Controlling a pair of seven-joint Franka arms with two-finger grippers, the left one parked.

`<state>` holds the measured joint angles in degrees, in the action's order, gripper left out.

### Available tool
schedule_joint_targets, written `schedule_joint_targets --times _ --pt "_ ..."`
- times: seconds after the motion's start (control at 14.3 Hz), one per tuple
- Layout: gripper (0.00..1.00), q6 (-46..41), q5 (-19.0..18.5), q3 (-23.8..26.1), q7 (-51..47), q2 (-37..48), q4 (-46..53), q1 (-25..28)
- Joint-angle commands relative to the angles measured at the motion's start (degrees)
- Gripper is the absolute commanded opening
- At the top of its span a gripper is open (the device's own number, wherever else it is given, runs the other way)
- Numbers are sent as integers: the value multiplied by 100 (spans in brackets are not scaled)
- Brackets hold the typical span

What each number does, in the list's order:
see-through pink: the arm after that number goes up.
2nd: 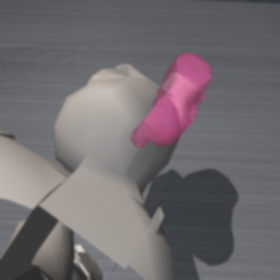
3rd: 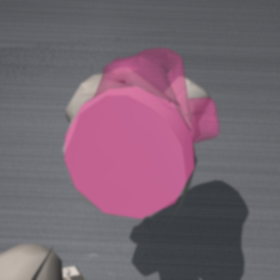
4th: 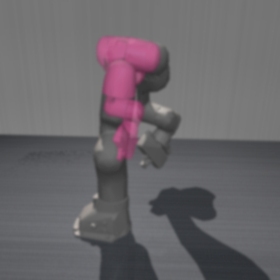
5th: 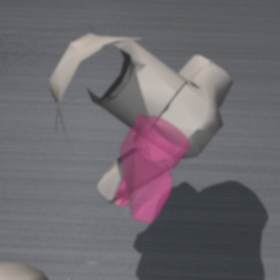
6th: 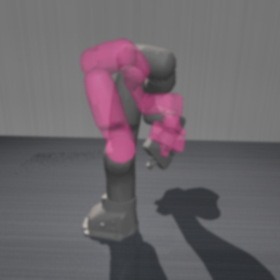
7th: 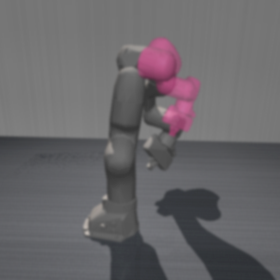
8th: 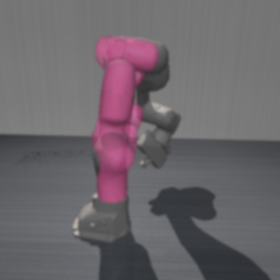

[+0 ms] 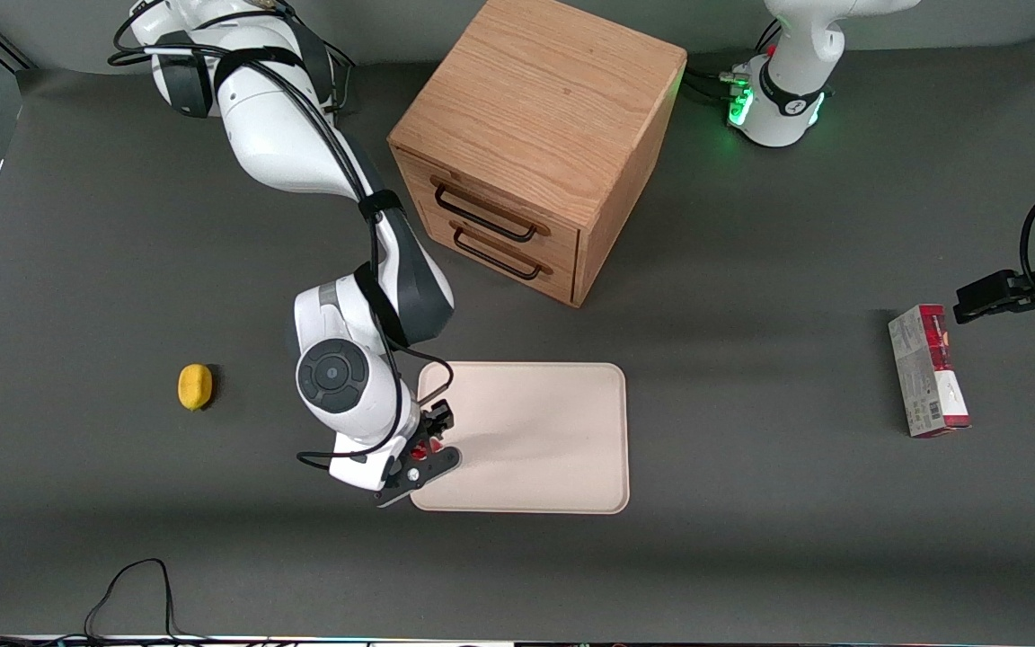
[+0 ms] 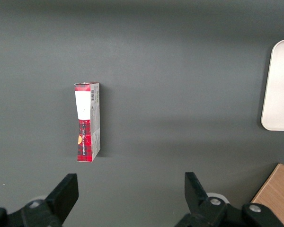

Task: Place coke bottle on tray

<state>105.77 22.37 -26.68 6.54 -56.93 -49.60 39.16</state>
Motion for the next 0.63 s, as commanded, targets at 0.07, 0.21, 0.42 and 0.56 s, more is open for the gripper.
schedule_joint_targets --times 0.07,0.21,0.42,0.56 --pt "100 -546 4 -65 -408 690 -14 92" --pt "100 -960 -83 -91 -452 1164 -67 83" --pt "100 -1584 -592 -83 -592 2007 -487 170" --pt "100 -1657 -988 -74 -610 2789 -1232 250"
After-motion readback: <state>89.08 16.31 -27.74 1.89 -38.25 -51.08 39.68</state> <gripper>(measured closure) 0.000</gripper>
